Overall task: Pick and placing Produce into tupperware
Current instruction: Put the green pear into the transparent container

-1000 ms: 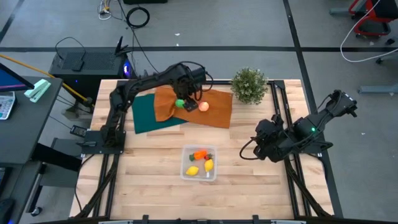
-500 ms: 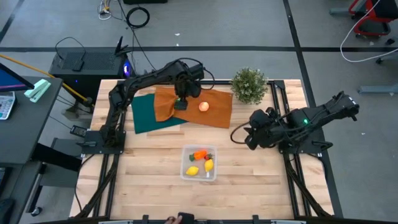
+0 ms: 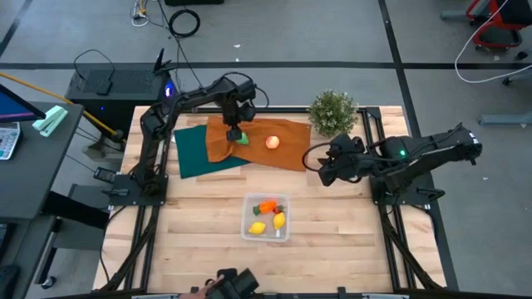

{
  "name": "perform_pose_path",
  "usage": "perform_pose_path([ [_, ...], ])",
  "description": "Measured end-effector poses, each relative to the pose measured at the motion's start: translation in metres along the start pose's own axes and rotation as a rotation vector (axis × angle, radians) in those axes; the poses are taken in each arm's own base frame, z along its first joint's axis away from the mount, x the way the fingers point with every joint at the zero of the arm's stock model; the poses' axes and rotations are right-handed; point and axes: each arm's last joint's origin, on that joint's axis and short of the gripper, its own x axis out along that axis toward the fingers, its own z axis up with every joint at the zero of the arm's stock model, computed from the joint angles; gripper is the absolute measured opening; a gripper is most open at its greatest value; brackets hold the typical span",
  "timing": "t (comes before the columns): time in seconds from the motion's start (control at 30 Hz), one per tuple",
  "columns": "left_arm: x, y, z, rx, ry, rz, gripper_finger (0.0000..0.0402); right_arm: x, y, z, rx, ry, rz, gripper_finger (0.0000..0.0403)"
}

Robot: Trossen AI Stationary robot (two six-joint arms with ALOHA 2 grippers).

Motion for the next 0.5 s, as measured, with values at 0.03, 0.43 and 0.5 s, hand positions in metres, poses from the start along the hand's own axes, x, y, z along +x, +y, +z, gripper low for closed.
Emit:
perform_pose_path([
  [0.03, 0.003, -0.001, 0.0, 0.014, 0.001, -0.003, 0.0286, 0.0, -0.001, 0.001, 0.003, -0.001, -0.003, 0.0146],
  [0.43, 0.01, -0.013, 0.023, 0.247, -0.098, 0.126, 0.0283, 0.001, -0.002, 0.002, 0.004, -0.001, -0.009, 0.0146],
  [0.5, 0.01, -0.015, 0.023, 0.257, -0.098, 0.127, 0.0277, 0.001, -0.002, 0.002, 0.004, -0.001, -0.009, 0.0146],
])
